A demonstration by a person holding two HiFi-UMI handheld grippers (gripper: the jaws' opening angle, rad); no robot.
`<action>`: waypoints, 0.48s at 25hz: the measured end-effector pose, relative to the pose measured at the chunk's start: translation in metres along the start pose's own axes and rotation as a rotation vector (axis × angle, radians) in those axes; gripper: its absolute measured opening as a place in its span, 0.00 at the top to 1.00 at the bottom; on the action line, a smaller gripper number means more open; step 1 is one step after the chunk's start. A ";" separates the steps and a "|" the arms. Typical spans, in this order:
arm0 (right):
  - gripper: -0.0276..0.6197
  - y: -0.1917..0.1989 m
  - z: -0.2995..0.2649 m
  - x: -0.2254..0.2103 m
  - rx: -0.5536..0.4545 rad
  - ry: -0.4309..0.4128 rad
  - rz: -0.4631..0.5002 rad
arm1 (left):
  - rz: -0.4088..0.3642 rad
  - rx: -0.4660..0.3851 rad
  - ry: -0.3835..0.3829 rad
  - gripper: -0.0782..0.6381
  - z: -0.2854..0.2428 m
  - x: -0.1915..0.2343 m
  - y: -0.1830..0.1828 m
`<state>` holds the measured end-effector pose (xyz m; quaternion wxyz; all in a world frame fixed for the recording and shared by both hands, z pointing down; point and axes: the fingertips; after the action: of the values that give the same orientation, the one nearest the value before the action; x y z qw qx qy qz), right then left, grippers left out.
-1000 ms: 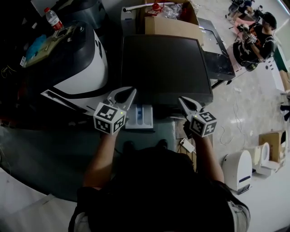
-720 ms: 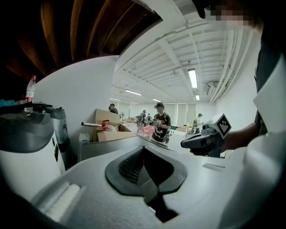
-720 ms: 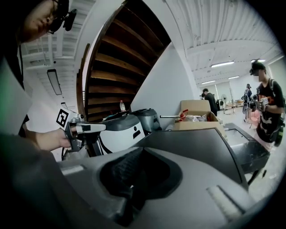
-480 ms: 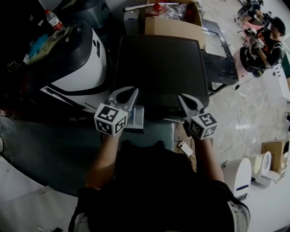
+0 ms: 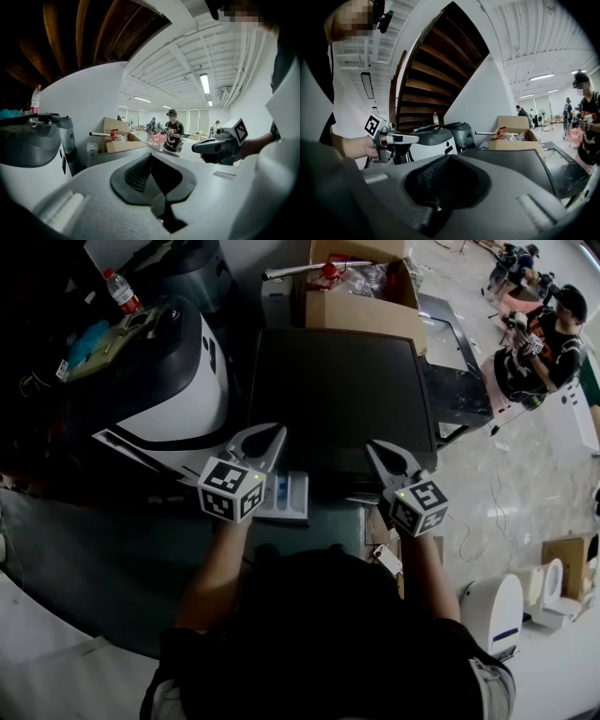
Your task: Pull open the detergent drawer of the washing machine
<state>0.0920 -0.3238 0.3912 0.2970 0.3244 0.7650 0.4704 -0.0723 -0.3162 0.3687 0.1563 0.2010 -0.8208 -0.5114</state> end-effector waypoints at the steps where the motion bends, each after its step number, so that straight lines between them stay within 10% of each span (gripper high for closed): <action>1: 0.95 -0.001 -0.002 0.003 0.001 -0.001 0.003 | -0.002 0.001 -0.001 0.87 0.002 0.003 0.000; 12: 0.95 -0.003 -0.012 0.026 -0.002 -0.015 0.000 | 0.017 0.023 -0.022 0.87 0.021 0.021 0.014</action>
<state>0.0664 -0.3111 0.3890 0.3028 0.3277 0.7623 0.4688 -0.1023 -0.3044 0.3728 0.1490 0.1902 -0.8300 -0.5027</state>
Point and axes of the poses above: the fingertips, and each gripper's own axes: z backward along the fingers, x to its left, y out of its underside, and after that the axes turned 12 degrees about x, right-handed
